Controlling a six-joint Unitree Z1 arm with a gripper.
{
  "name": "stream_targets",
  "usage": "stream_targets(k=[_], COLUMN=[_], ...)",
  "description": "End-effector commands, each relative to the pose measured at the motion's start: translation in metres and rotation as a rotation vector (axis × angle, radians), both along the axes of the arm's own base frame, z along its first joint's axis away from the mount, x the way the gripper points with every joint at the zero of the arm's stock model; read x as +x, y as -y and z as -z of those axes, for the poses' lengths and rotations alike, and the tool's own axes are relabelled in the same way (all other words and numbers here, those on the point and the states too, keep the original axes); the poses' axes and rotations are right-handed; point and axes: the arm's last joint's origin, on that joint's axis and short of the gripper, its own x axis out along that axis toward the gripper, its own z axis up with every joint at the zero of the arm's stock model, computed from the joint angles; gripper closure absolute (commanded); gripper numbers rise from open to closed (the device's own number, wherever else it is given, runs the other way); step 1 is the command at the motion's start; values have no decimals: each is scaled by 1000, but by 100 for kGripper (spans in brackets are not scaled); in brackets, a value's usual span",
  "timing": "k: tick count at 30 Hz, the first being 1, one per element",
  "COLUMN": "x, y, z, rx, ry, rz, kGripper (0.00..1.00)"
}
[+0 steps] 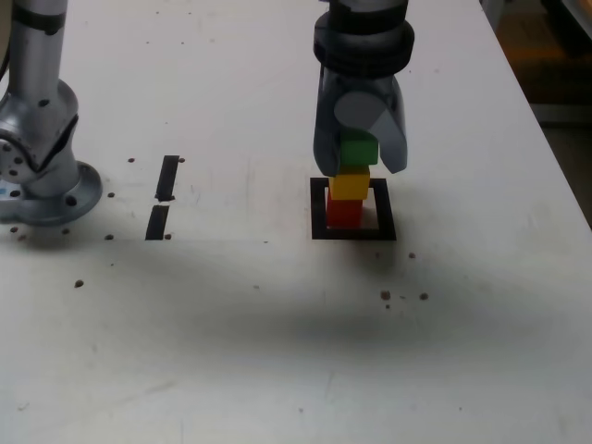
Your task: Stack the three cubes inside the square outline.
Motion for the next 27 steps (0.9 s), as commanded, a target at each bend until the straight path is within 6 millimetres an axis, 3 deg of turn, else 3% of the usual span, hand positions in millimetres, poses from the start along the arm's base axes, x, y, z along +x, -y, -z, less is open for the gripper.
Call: stream_targets(k=[1, 10, 16, 22, 27], x=[-2, -9, -25, -62, -101], y=[-1, -1, -2, -1, -5], z=[-1, -7, -21, -47, -49], rx=[-2, -10, -3, 27, 43], ry=[1, 12, 43, 87, 56], rz=[-2, -1, 4, 18, 15], kGripper=[42, 19, 4, 0, 0])
